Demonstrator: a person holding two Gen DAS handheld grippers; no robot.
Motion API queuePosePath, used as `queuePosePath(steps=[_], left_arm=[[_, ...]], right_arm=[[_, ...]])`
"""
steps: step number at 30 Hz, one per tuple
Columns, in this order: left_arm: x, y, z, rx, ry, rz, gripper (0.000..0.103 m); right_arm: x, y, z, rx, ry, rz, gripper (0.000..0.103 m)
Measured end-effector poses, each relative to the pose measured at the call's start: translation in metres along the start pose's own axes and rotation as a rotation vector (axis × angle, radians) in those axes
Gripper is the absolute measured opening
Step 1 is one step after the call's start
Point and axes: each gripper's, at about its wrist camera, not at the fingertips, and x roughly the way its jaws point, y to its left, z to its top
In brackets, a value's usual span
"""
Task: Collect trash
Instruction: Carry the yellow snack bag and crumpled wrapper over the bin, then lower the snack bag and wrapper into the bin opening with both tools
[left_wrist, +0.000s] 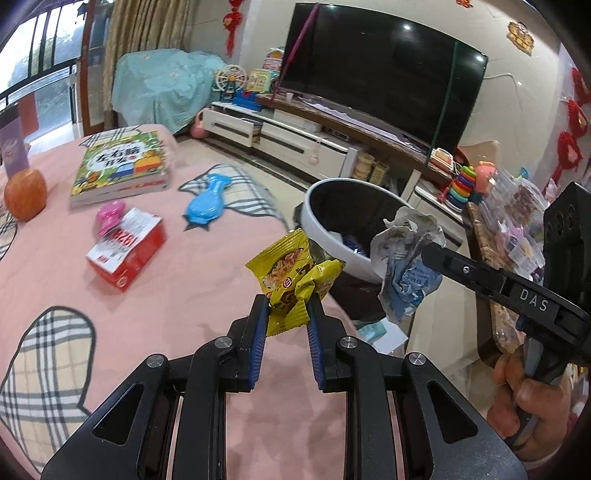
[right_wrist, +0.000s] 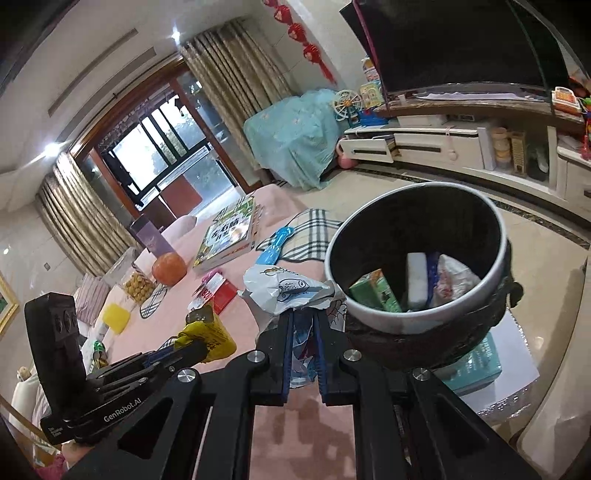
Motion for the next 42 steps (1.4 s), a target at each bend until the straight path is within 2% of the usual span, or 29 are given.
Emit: queuePosePath(steps=[13, 42], left_arm=[[0.012, -0.034, 0.013, 0.045, -0.003, -0.019, 0.020], [0.043, -0.062, 0.044, 0.101, -0.001, -0.027, 0.020]], right_arm=[[-0.014, -0.029, 0.014, 0.030, -0.035, -0.034, 0.011], [-0.009, -0.068, 0.041, 0.044, -0.052, -0.114, 0.011]])
